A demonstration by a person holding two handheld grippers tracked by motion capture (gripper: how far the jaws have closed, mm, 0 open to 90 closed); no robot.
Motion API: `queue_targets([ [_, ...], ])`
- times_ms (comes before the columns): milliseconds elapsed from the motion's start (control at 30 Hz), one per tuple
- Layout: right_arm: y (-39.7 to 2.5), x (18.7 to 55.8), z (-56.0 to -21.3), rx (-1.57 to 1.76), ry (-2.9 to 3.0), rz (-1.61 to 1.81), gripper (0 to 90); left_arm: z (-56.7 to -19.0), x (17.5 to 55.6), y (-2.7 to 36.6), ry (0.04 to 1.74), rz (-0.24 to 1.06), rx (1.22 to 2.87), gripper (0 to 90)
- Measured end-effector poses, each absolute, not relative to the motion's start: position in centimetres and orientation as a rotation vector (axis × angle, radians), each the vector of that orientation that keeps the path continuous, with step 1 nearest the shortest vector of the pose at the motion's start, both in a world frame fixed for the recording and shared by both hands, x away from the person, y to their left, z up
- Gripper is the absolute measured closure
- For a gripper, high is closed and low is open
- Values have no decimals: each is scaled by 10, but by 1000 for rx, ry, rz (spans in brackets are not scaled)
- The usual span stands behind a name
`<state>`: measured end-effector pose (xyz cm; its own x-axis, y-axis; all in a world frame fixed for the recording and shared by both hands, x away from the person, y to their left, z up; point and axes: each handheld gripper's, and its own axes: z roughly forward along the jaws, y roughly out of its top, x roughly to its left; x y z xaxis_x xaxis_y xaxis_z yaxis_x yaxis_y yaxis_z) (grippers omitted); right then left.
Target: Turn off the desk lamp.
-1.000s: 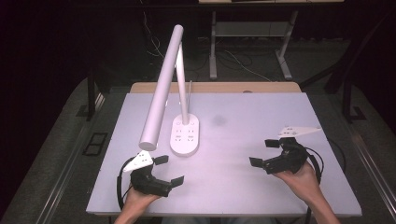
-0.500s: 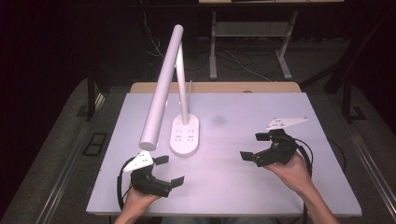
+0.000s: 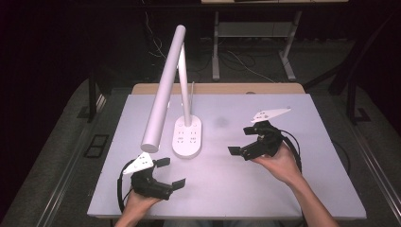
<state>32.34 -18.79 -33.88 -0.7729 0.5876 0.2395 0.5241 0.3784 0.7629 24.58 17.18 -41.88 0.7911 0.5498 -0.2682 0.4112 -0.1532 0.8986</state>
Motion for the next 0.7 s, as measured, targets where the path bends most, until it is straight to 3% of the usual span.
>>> queue_targets([
  [700, -140, 365, -334, 971, 2615, 1402, 3, -419, 245, 172, 750, 134, 1774, 0],
])
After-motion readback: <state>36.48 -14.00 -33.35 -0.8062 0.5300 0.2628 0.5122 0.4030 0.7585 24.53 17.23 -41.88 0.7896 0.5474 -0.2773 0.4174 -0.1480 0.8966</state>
